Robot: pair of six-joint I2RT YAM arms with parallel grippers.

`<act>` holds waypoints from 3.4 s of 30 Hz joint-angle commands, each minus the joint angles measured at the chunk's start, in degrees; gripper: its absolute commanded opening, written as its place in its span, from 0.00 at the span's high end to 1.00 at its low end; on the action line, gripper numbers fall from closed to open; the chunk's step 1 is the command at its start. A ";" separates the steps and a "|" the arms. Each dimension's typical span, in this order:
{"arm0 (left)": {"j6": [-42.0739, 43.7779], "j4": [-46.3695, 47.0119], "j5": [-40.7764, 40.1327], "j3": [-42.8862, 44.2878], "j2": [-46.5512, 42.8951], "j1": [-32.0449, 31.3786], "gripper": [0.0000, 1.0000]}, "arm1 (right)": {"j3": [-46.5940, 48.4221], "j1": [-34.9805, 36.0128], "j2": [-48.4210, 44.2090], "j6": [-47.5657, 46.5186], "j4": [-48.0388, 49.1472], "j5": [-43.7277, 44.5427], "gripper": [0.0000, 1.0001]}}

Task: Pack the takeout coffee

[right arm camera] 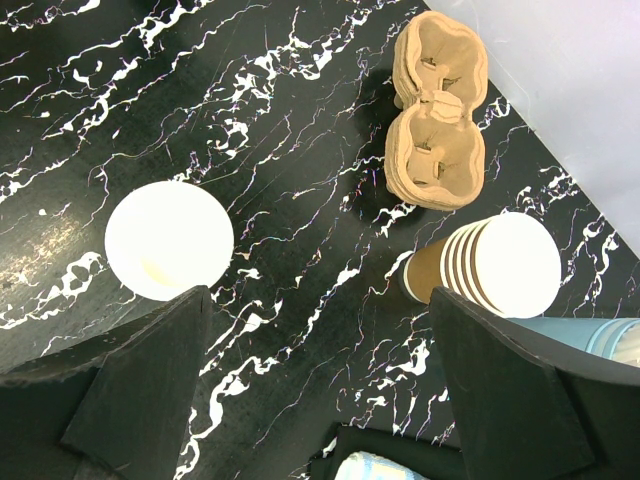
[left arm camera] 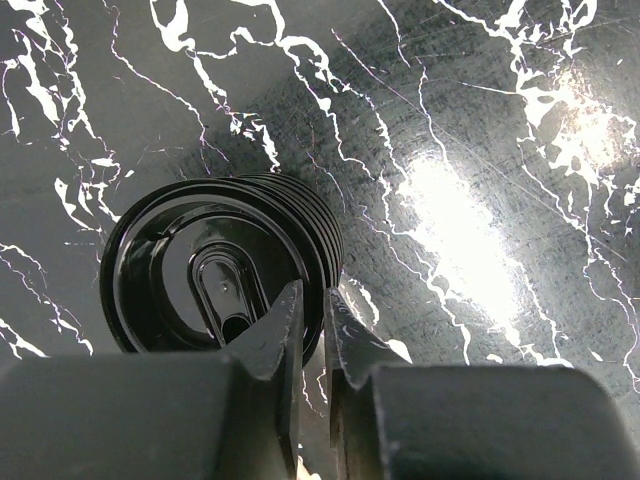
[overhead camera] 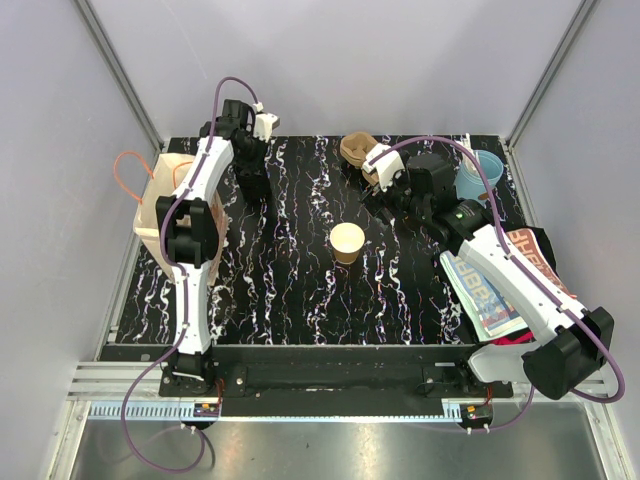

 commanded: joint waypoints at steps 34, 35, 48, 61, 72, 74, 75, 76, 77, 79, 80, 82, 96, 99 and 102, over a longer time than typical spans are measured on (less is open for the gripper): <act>1.47 -4.39 16.31 -6.35 -22.78 -3.26 0.98 | 3.82 -0.09 -4.86 -4.44 -0.60 -7.20 0.01; 1.73 -5.44 17.82 -7.31 -24.10 -3.43 0.98 | 5.04 0.34 -5.21 -5.50 -1.21 -8.33 0.00; 10.35 -16.77 38.13 -23.23 -42.56 -14.06 0.98 | 12.61 8.52 -4.96 -24.30 -13.00 -15.20 0.00; 19.14 -36.03 49.39 -15.59 -39.67 -21.10 0.98 | 9.98 12.04 -6.89 -36.45 -20.38 -21.95 0.00; 19.76 -37.09 49.83 -15.67 -37.91 -24.18 1.00 | 7.77 13.71 -5.57 -35.31 -16.08 -24.52 0.00; 19.84 -37.09 49.66 -16.20 -38.08 -24.61 1.00 | 8.39 13.80 -4.69 -34.96 -15.72 -23.90 0.00; 19.93 -37.09 49.83 -16.37 -38.26 -24.70 1.00 | 9.00 13.88 -4.34 -34.87 -15.81 -23.90 0.00; 20.02 -37.09 49.92 -16.72 -38.26 -24.79 1.00 | 9.44 13.88 -3.99 -34.78 -15.72 -23.55 0.00; 20.28 -37.09 50.09 -16.90 -38.52 -24.97 1.00 | 9.79 13.97 -3.29 -34.60 -15.81 -23.55 0.00; 20.28 -37.09 50.36 -17.34 -38.70 -25.05 1.00 | 10.67 13.97 -2.24 -34.43 -15.81 -23.46 0.01; 20.54 -37.09 50.45 -17.52 -39.05 -24.97 1.00 | 10.85 13.97 -1.97 -34.17 -15.64 -23.46 0.02; 20.72 -37.09 50.53 -18.13 -39.49 -25.14 1.00 | 11.55 14.06 -1.27 -33.64 -15.37 -23.81 0.07; 21.25 -37.09 51.06 -19.19 -40.98 -25.14 1.00 | 11.30 14.06 -1.53 -30.91 -15.46 -27.15 0.58; 21.34 -37.09 51.15 -19.19 -41.16 -25.23 1.00 | 10.15 14.06 -1.88 -31.00 -14.85 -27.33 0.72; 21.25 -37.09 50.97 -19.19 -41.16 -25.23 1.00 | 9.54 14.06 -1.97 -30.56 -14.58 -27.42 0.80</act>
